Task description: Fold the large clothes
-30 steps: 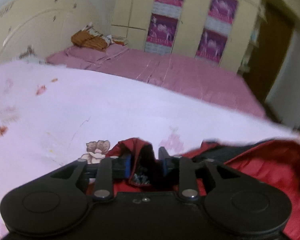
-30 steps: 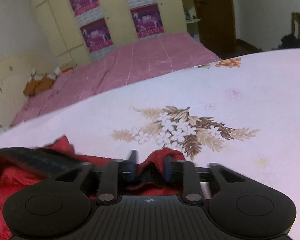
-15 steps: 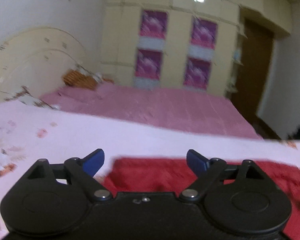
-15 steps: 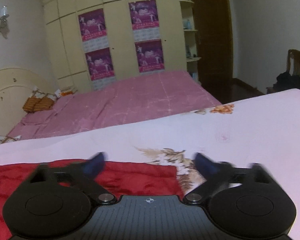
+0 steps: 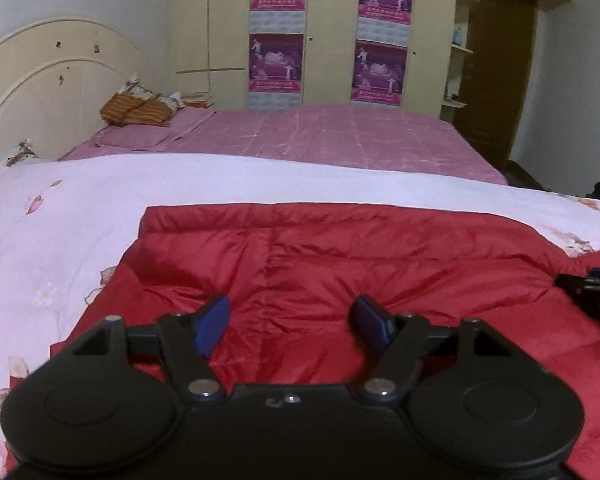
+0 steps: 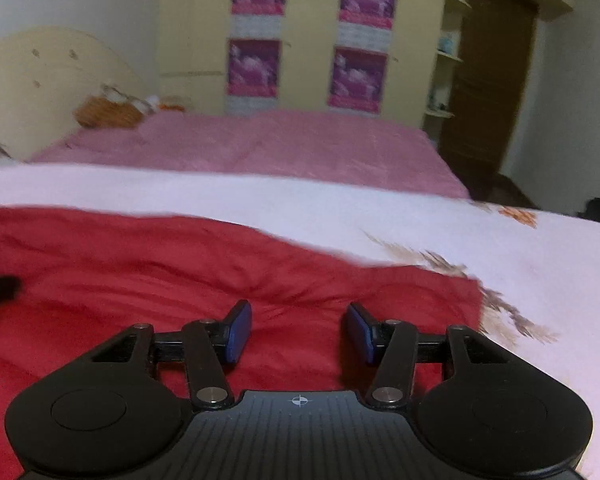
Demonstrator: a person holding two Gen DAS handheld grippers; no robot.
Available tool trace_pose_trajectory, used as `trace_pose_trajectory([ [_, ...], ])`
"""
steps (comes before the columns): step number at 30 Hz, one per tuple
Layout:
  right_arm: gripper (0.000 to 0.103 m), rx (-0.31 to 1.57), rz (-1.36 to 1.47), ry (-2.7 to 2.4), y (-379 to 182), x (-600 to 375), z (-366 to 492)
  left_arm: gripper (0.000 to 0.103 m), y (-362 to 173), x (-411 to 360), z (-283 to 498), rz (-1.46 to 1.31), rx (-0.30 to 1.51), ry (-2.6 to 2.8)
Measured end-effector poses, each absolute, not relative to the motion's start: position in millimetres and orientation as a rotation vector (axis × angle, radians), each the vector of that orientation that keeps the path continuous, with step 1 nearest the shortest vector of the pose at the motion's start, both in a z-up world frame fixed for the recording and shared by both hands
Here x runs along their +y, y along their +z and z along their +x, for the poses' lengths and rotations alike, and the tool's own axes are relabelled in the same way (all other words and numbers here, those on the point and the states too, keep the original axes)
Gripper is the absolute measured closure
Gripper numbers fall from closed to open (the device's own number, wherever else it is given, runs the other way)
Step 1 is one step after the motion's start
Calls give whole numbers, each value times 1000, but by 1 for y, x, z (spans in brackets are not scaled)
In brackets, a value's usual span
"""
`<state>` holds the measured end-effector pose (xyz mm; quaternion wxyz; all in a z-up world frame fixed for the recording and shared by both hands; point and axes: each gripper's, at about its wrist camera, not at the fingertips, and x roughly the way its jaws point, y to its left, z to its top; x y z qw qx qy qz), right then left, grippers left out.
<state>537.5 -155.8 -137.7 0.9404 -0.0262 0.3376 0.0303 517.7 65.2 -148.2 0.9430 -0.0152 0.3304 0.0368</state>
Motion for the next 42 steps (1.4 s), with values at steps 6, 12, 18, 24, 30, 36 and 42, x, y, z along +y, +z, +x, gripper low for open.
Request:
trace_pose_trajectory([
  [6,50,736,22,-11,-155,-195,552,32,-144,70,522,-32,695,78],
  [12,50,742,56,21,-132,-202,538,30,-127,70,515,4,709,93],
  [18,50,670,66,118,-95,-185,491,28,-104,69,491,-6,700,76],
  [24,50,636,-1,192,-88,-157,451,25,-98,60,458,13,706,23],
  [30,50,648,-54,213,-101,-148,425,21,-115,67,425,39,711,49],
  [36,50,681,-153,144,-135,-162,419,21,-136,81,425,40,726,92],
  [42,50,707,-91,90,-152,-184,430,21,-140,82,430,48,739,95],
])
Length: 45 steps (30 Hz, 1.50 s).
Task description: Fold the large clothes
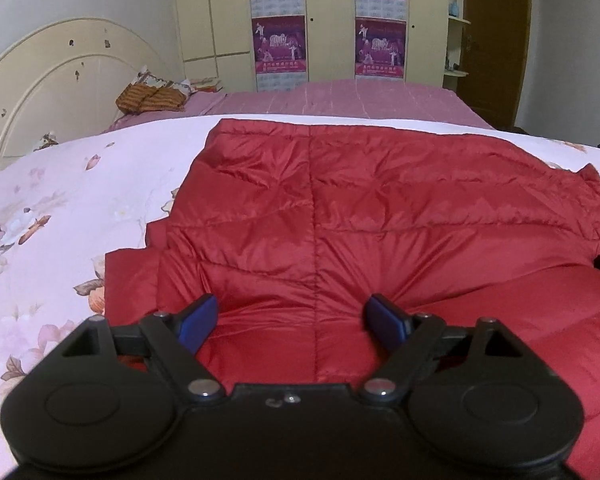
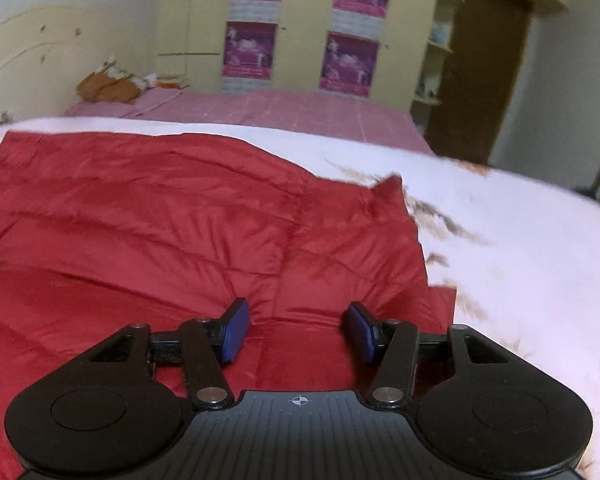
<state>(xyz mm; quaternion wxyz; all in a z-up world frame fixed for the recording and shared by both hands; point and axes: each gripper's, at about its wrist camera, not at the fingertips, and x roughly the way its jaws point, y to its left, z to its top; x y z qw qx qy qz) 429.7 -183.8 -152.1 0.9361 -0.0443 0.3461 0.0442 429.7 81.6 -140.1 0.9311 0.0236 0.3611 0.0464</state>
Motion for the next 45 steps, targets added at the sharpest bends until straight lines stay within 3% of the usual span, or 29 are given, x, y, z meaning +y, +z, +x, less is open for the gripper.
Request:
trace_pose_trajectory([
  [8,49,744,-65,75,-130,-191,425,22,-126,90,430,60,788,116],
  [10,49,726,-50,75,-117,-196,413,27,-118,91,425,72,778,132],
  [18,49,685,5,145,-89,-185,357,25,-86,83,383,39,725,80],
  [31,47,746,-119,96,-130,-186,332,23,-127,96,358,13,792,92],
  [32,44,746,-126,97,-134,-188,333,23,-128,97,360,6,796,92],
  [34,19,744,-139,64,-141,-192,336,22,-132,98,362,8,797,91],
  [35,17,757,-118,53,-143,-197,339,22,-131,99,362,-1,800,92],
  [39,17,778,-9,38,-126,-214,333,27,-116,102,350,-55,803,118],
  [45,17,817,139,62,-108,-235,308,16,-96,121,325,-257,818,122],
])
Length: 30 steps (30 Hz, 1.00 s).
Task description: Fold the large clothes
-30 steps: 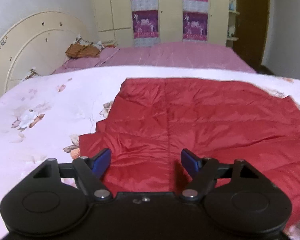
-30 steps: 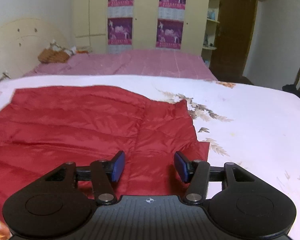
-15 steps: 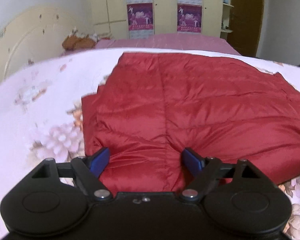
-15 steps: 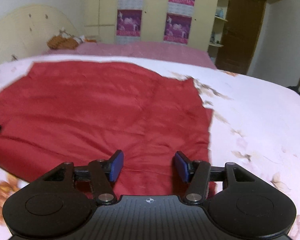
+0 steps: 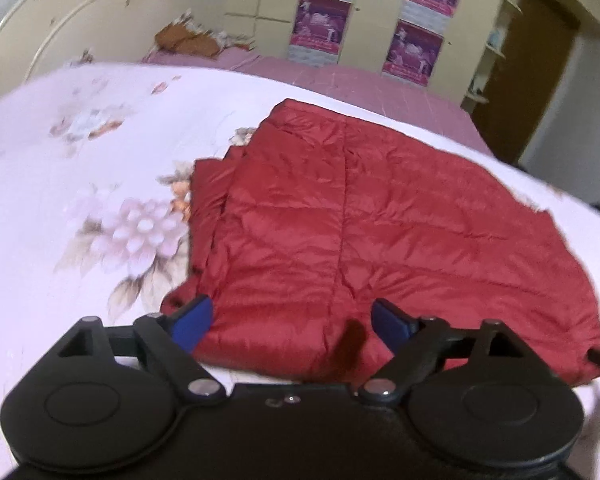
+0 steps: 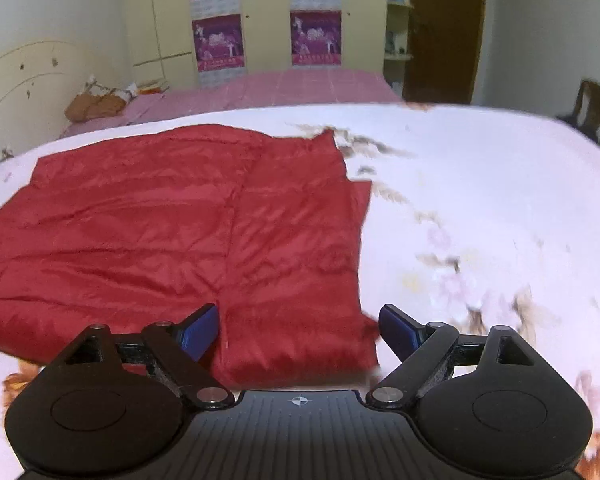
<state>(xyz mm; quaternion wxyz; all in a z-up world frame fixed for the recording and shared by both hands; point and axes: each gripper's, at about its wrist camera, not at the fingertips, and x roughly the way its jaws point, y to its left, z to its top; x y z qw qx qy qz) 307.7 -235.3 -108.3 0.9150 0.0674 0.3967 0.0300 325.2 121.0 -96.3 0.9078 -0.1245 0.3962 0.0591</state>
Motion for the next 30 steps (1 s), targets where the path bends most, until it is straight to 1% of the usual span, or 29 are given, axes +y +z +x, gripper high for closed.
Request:
trace_pose_trajectory([
  [2,14,852,228,53,-111,-248,304,10,-95,129,317,-320,837,143],
  [3,10,867,270,51,-112,-254,303,9,-97,133,314,-353,850,158],
  [4,8,885,326,56,-114,-261,303,10,-100,138,310,-397,867,173],
  [8,8,911,494,112,-123,-269,306,11,-124,154,308,-570,915,166],
  [10,9,904,530,134,-125,-266,311,11,-130,159,312,-622,866,157],
  [12,9,889,519,142,-128,-261,318,15,-134,163,318,-660,826,149],
  [13,15,878,519,142,-129,-258,321,19,-137,166,321,-683,813,151],
  [14,23,870,519,139,-129,-257,323,24,-138,167,324,-689,801,158],
  [15,37,867,521,132,-130,-256,329,26,-139,168,327,-692,792,160],
  [16,48,863,541,131,-132,-257,332,33,-139,169,329,-698,788,162],
  [17,55,861,563,132,-134,-259,334,41,-140,170,331,-710,787,164],
  [18,64,864,586,140,-136,-260,337,47,-141,173,332,-725,788,166],
  [19,71,864,598,144,-136,-260,339,60,-141,175,333,-741,789,165],
  [20,76,860,596,153,-135,-260,339,70,-141,177,335,-762,794,153],
  [21,82,849,580,165,-130,-258,338,72,-140,178,335,-769,797,148],
  [23,86,830,544,180,-121,-255,335,80,-134,174,332,-741,789,148],
  [25,87,816,533,196,-111,-258,329,83,-125,171,326,-713,780,138],
  [30,87,816,485,228,-90,-264,294,84,-105,169,292,-674,795,96],
])
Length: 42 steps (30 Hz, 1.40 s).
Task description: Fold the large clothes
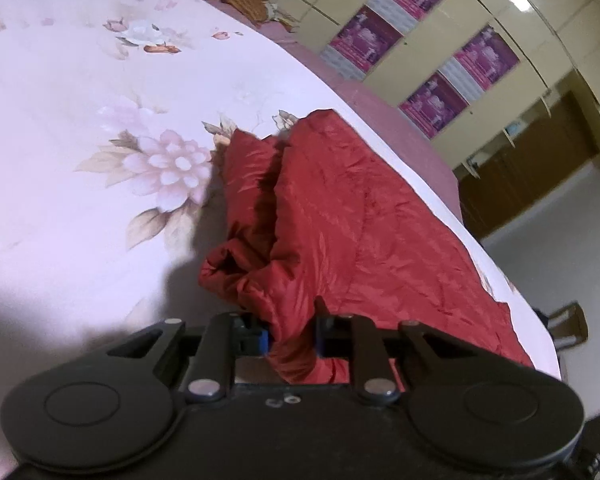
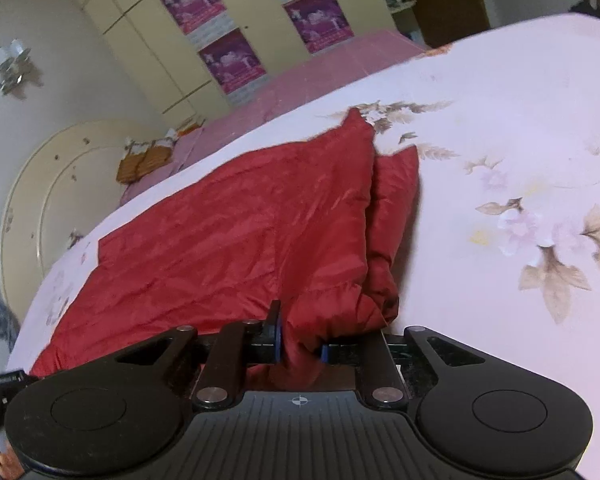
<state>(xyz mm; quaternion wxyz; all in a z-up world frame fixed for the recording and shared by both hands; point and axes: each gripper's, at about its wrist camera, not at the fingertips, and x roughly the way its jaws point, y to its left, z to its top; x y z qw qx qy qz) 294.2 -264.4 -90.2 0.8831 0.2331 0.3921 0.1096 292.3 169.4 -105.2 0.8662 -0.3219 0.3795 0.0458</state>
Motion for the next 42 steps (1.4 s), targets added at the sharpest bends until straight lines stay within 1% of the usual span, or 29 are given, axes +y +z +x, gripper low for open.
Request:
trace_pose_trajectory([
  [4,87,841,473,236,-86,-268,245,84,-100,170,241,-640,818,54],
  [9,87,887,451,221,-90,-270,175,84,-110,172,171,-640,875,26],
  [16,87,912,486,196,-90,-272,101,84,-108,176,119,-655,886,11],
  [19,87,911,490,188,-90,-271,85,84,-108,179,105,-668,886,13],
  [21,86,912,476,184,-92,-270,80,82,-113,178,102,-655,897,14],
  [23,76,902,458,171,-91,-268,79,75,-118,180,103,-651,910,27],
  [24,67,898,447,157,-91,-267,80,74,-120,181,104,-654,910,32],
  [25,62,891,436,149,-88,-266,81,69,-121,182,105,-662,911,42],
  [26,60,885,425,142,-85,-265,80,55,-121,181,106,-676,911,55],
  [27,57,880,416,135,-84,-266,77,45,-122,183,106,-693,917,72],
  [28,51,874,408,125,-84,-266,71,31,-124,183,102,-707,916,79],
  [29,47,865,399,113,-82,-268,66,30,-124,182,101,-717,907,77],
  [30,37,857,389,101,-81,-270,63,30,-124,181,102,-715,906,73],
  [31,30,847,375,82,-79,-271,61,30,-125,180,102,-712,906,68],
  [37,30,741,277,15,-49,-274,47,30,-136,182,102,-765,875,64],
  [42,30,674,203,115,-26,-249,61,30,-140,176,105,-780,832,56],
])
